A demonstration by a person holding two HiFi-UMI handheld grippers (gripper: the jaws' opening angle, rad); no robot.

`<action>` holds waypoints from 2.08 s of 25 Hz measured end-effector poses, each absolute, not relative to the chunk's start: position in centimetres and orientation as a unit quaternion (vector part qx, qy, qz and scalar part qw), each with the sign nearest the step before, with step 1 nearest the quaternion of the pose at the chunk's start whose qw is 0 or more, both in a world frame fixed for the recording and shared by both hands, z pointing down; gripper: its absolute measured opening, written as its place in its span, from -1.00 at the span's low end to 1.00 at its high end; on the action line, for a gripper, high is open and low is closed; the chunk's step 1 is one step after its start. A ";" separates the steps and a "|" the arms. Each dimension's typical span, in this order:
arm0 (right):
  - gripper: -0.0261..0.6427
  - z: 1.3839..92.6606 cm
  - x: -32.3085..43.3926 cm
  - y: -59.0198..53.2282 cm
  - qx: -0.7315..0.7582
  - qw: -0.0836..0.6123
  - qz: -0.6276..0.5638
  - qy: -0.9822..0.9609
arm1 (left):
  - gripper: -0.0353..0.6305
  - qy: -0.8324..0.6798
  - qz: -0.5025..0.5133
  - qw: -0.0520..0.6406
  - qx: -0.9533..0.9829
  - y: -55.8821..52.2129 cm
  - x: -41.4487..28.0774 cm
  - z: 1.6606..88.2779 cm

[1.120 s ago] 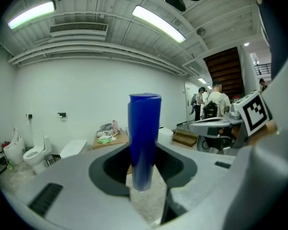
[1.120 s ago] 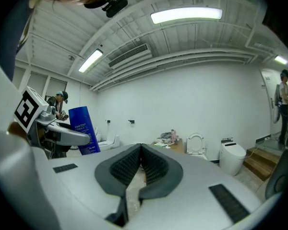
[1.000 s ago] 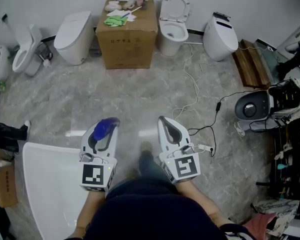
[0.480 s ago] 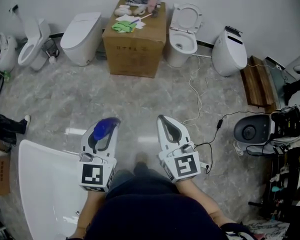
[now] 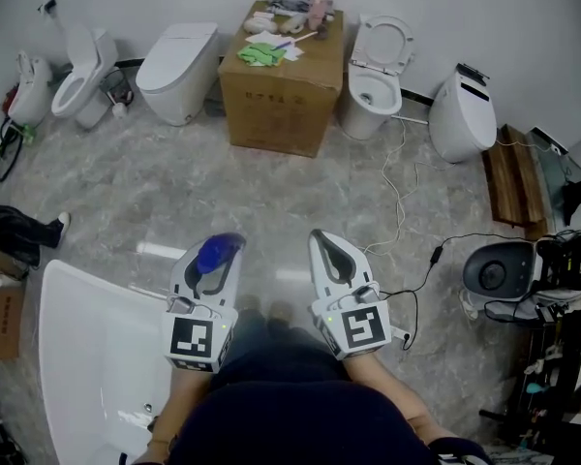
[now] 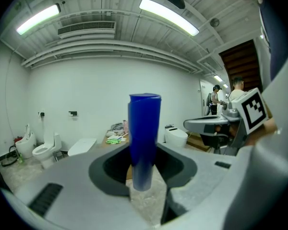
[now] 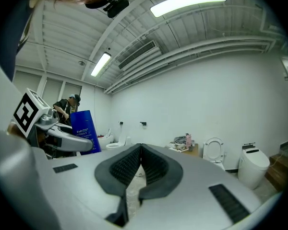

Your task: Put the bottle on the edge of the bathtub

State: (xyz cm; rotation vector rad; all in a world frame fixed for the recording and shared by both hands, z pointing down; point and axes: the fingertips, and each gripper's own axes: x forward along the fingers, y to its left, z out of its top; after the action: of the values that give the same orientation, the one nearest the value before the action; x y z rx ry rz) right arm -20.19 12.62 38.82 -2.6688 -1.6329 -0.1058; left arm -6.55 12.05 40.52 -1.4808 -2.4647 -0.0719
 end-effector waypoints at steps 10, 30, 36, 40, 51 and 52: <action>-0.87 37.5 -17.5 13.4 -0.851 0.005 -0.029 -0.524 | -0.44 -0.853 -0.020 0.142 -0.502 12.4 -3.8 39.8; -0.87 38.9 -10.8 18.2 -0.896 0.015 -0.048 -0.441 | -0.44 -0.807 -0.040 0.144 -0.571 14.0 1.8 40.2; -0.87 39.5 -1.6 18.8 -0.942 0.016 -0.055 -0.332 | -0.44 -0.726 -0.071 0.142 -0.670 11.1 10.0 41.0; -0.87 39.9 4.7 17.7 -0.966 0.015 -0.065 -0.249 | -0.44 -0.664 -0.079 0.147 -0.729 7.8 14.9 41.7; -0.87 40.9 16.2 12.9 -0.995 -0.007 -0.060 -0.084 | -0.44 -0.518 -0.122 0.129 -0.836 0.5 24.1 43.8; -0.87 41.0 16.8 12.6 -0.995 -0.006 -0.061 -0.076 | -0.44 -0.509 -0.127 0.127 -0.842 -0.1 24.6 44.0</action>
State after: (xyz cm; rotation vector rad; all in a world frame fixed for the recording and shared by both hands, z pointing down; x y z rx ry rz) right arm 16.78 12.58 41.01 -3.1382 -0.2401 -0.1935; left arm 24.64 -0.10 43.97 -2.4513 -1.4807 -0.3692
